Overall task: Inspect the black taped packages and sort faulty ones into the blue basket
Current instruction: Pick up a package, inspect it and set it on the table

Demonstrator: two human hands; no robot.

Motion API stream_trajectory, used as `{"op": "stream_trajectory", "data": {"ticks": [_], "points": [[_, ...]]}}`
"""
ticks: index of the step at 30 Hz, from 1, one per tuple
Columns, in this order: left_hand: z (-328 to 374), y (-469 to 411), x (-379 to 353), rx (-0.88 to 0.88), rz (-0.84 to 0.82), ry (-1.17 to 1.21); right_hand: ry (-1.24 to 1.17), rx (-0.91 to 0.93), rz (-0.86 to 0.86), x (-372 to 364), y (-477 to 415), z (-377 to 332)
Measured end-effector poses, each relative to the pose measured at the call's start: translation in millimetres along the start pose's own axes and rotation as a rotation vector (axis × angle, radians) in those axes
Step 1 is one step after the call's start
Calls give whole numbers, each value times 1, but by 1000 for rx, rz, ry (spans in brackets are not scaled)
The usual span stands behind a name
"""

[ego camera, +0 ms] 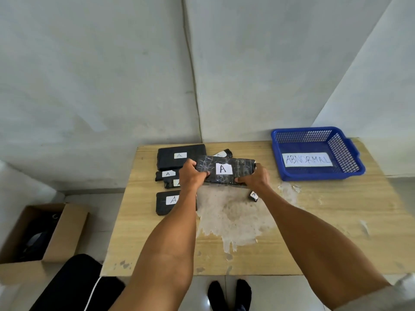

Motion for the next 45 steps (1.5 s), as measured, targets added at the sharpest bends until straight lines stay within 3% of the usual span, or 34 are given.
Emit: {"op": "stream_trajectory", "data": {"ticks": [8,16,31,35,41,45], "points": [[52,20,0,-93,18,247,-297,11,85,67,21,-11],[80,38,-8,-215,-3,280,-433,0,212,121,19,-13],[83,40,-19,-315,-106,258,-421,-24,292,152,26,-12],[85,40,-17,-249,-61,292,-390,32,237,152,30,-18],[99,44,14,-117,260,274,-446,256,-27,134,29,-33],[108,40,19,-131,281,235,-465,273,-39,132,24,-28]]}}
Point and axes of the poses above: each hand's wrist, its own y-axis away from the middle knuckle, its own x-axis out of the back of the hand, z = x × y, the point moved 9 cm from there along -y, towards the middle knuckle, and after that the axes turned 12 degrees about y, right-handed, at the moved point
